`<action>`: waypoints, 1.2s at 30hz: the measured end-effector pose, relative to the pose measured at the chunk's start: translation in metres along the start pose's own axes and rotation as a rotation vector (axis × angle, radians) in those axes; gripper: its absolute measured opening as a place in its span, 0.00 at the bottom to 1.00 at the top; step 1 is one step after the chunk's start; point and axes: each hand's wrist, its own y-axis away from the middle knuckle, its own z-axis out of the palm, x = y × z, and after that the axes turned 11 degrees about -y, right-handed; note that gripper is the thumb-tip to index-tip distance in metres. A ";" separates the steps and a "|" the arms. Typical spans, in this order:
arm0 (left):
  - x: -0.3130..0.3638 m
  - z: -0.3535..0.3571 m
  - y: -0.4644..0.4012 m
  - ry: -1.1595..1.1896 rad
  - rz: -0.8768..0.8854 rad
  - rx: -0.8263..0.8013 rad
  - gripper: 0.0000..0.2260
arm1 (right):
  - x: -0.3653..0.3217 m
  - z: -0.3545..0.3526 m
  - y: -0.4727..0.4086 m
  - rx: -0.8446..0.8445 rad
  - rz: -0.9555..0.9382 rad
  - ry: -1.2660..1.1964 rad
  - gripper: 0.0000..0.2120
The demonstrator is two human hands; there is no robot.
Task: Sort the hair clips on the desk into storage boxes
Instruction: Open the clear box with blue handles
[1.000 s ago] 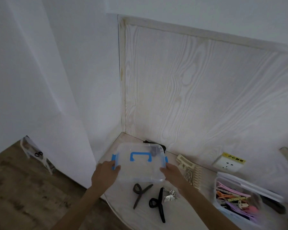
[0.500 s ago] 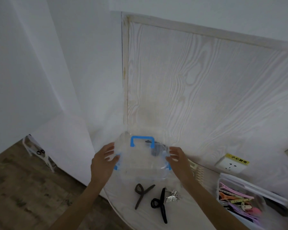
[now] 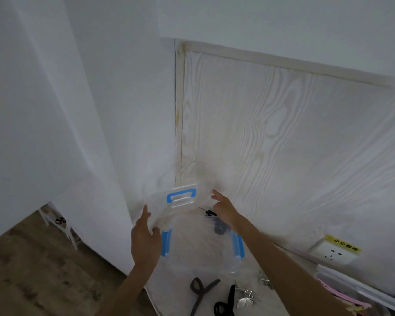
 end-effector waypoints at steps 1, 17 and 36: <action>-0.004 0.002 -0.002 0.015 -0.055 -0.061 0.26 | 0.003 -0.001 -0.004 -0.016 0.011 0.029 0.27; 0.023 0.038 0.000 -0.265 0.731 -0.098 0.18 | 0.093 -0.087 0.007 0.032 -0.076 0.603 0.17; 0.039 0.052 -0.048 -0.702 0.865 -0.211 0.31 | 0.139 -0.090 0.022 0.185 -0.317 0.789 0.09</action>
